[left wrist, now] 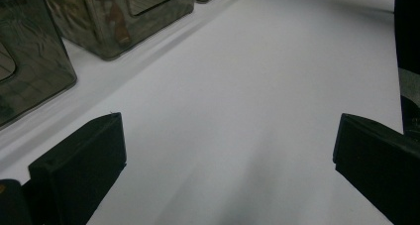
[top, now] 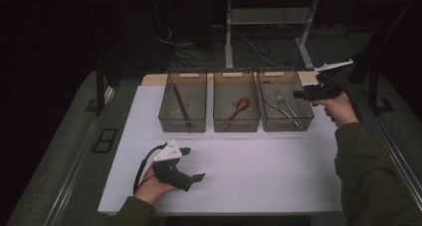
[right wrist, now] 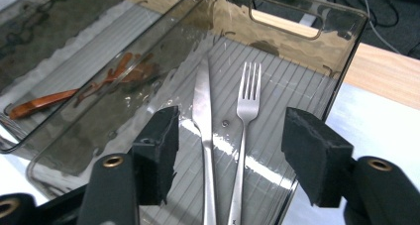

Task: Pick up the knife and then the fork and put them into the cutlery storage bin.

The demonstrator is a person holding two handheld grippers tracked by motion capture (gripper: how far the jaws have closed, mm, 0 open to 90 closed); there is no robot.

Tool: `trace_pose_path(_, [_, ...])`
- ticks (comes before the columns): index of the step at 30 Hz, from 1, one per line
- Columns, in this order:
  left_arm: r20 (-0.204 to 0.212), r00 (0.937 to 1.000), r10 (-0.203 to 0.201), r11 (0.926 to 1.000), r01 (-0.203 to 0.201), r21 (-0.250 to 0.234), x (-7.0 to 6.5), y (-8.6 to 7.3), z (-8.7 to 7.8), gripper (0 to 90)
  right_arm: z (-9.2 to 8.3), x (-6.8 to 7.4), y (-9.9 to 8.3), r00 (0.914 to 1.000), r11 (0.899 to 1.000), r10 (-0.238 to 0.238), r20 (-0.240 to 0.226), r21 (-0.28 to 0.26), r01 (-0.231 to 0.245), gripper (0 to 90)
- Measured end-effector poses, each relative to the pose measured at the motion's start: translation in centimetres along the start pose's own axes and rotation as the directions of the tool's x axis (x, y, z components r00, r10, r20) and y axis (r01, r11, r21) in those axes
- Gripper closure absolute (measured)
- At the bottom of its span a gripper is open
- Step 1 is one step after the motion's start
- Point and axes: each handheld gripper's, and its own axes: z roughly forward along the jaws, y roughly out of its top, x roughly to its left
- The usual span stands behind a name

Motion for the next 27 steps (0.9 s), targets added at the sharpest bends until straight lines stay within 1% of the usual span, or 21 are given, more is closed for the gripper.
trace_pose_path(3, [0.0,1.0,0.001,1.0,-0.001,0.0,0.0,0.0,0.0,0.0,-0.5,0.3,-0.5,0.9997,0.999,0.011,-0.021,-0.033,-0.011,34.9])
trace_pose_path(4, [0.0,1.0,0.001,1.0,-0.001,0.0,0.0,0.0,0.0,0.0,-0.7,0.4,-0.7,0.9996,0.999,0.005,-0.028,-0.044,-0.006,34.5])
trace_pose_path(9, [0.001,1.0,-0.001,1.0,0.001,-0.002,0.0,0.0,0.1,0.0,-1.4,1.0,-1.6,0.9995,0.996,-0.006,-0.031,-0.087,0.003,30.8])
trace_pose_path(12, [-0.002,1.0,-0.002,1.0,0.002,0.001,0.0,0.0,0.0,0.0,-1.8,1.3,-2.2,0.9988,0.993,0.001,-0.049,-0.115,-0.006,29.2])
trace_pose_path(18, [-0.004,1.0,-0.005,1.0,0.004,-0.001,0.0,0.0,0.1,0.0,-2.2,2.4,-3.4,0.9981,0.99,-0.03,-0.054,-0.141,0.022,25.4])
trace_pose_path(24, [-0.008,1.0,-0.004,1.0,0.004,0.002,0.1,0.0,0.0,0.0,-2.5,3.6,-4.3,0.9964,0.987,-0.066,-0.053,-0.151,0.057,21.9])
trace_pose_path(27, [-0.01,0.9999,-0.004,1.0,0.004,0.003,0.1,-0.1,-0.1,0.0,-2.5,4.2,-4.7,0.9945,0.985,-0.08,-0.067,-0.16,0.068,21.1])
